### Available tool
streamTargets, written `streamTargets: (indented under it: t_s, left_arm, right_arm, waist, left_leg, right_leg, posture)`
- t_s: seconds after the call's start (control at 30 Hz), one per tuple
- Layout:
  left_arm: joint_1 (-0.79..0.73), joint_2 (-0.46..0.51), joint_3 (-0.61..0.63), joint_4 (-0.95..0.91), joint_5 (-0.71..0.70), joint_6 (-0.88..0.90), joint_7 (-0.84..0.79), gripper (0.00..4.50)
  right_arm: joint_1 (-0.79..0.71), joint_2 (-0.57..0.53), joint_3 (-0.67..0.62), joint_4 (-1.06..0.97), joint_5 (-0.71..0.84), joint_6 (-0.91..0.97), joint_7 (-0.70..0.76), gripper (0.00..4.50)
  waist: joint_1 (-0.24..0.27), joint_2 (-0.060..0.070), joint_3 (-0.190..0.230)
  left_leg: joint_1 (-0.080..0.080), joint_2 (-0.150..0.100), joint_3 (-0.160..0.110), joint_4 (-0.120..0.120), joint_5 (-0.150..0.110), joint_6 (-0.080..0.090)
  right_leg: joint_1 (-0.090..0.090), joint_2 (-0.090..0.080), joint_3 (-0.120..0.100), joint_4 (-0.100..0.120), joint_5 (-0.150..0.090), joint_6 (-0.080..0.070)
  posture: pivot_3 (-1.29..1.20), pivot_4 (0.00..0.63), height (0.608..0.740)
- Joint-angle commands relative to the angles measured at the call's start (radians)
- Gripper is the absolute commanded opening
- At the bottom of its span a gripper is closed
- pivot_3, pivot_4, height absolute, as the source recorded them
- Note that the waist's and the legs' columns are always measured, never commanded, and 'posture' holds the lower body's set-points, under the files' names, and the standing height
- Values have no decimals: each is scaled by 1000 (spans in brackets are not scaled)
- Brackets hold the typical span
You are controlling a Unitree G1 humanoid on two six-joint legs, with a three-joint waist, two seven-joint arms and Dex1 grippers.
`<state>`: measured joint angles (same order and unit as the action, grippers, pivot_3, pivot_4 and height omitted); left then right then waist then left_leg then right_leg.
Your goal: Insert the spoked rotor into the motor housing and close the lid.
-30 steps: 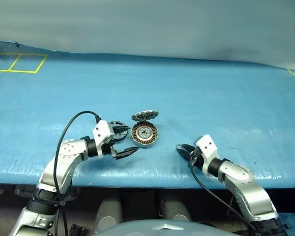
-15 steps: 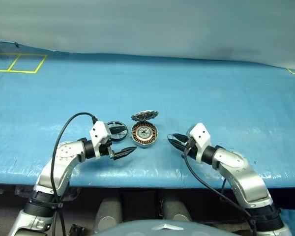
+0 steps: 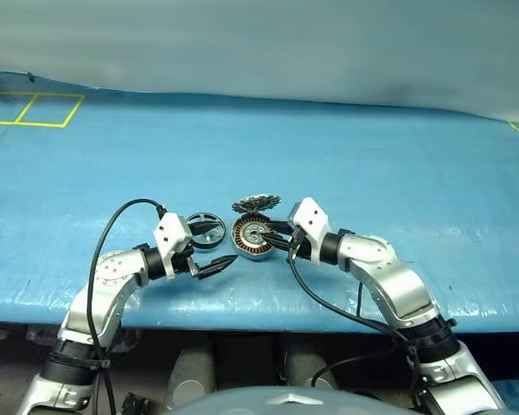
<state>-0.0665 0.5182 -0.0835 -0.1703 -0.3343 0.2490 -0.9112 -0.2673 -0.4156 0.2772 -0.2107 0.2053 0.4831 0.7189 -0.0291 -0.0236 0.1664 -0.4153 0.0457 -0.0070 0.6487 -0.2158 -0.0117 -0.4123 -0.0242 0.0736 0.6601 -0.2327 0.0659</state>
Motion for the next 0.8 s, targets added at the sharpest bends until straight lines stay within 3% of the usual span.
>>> streamTargets:
  t_s: [0.03, 0.8]
  left_arm:
    - [3, 3, 24, -45, -18, -10, 7, 4500]
    - [5, -1, 30, -48, -16, -25, 20, 4500]
  right_arm:
    - [-26, 14, 6, 21, -8, -33, 12, 824]
    - [-71, 67, 20, 155, -40, -67, 32, 824]
  waist:
    - [0, 0, 0]
    - [-6, 0, 0]
  left_leg:
    - [0, 0, 0, 0, 0, 0]
    - [0, 0, 0, 0, 0, 0]
  right_leg:
    - [0, 0, 0, 0, 0, 0]
    - [0, 0, 0, 0, 0, 0]
  posture:
    - [0, 150, 740]
    - [0, 150, 740]
